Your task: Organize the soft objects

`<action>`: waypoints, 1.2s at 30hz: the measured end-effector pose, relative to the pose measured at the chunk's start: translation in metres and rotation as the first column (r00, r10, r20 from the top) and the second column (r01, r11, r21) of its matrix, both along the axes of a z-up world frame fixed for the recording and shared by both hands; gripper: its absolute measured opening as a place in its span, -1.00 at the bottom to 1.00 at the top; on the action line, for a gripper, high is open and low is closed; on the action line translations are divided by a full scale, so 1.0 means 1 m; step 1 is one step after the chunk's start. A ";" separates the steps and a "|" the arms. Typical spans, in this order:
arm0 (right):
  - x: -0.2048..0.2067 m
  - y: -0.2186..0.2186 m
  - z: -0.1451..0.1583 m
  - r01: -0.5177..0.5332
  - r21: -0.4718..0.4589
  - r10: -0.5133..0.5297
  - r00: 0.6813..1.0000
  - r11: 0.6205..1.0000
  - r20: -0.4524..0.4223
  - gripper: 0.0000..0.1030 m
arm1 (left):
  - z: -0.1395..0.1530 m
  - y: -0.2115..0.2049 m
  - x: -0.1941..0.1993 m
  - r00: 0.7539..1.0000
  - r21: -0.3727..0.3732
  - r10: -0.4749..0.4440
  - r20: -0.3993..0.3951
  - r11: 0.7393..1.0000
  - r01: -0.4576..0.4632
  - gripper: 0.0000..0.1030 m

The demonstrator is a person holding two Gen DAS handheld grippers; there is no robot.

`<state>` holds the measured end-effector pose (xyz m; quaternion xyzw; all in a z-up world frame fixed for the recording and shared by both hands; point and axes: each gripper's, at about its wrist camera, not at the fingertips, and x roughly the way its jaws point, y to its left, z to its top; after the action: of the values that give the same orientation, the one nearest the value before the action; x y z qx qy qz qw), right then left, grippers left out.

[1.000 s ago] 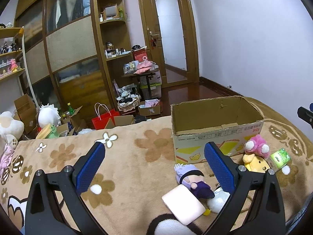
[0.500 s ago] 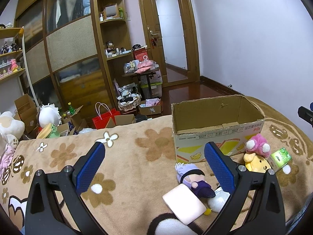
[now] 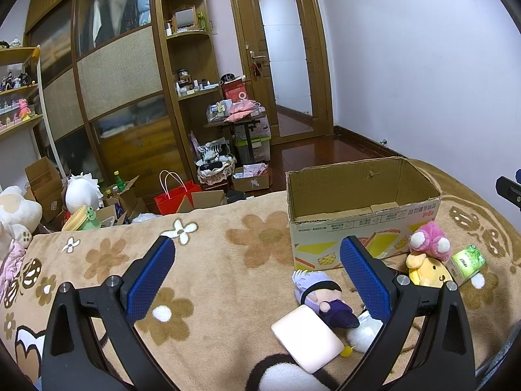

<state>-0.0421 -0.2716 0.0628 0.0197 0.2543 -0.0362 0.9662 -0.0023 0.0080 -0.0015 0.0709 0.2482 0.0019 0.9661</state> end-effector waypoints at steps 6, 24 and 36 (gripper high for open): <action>0.000 0.001 0.000 0.003 -0.004 -0.003 1.000 1.000 0.000 1.00 | 0.000 0.000 0.000 1.000 -0.001 0.000 -0.001 1.000 0.000 0.95; 0.001 0.001 -0.004 0.000 -0.006 0.000 1.000 1.000 -0.005 1.00 | 0.000 0.000 0.000 1.000 0.002 0.000 -0.004 1.000 0.000 0.95; 0.005 -0.001 -0.010 -0.023 0.008 0.023 0.999 1.000 -0.040 1.00 | 0.006 0.003 -0.001 0.998 0.011 0.028 -0.050 1.000 -0.028 0.95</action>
<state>-0.0369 -0.2726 0.0529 0.0195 0.2737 -0.0245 0.9613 -0.0034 0.0115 0.0044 0.0726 0.2731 0.0149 0.9591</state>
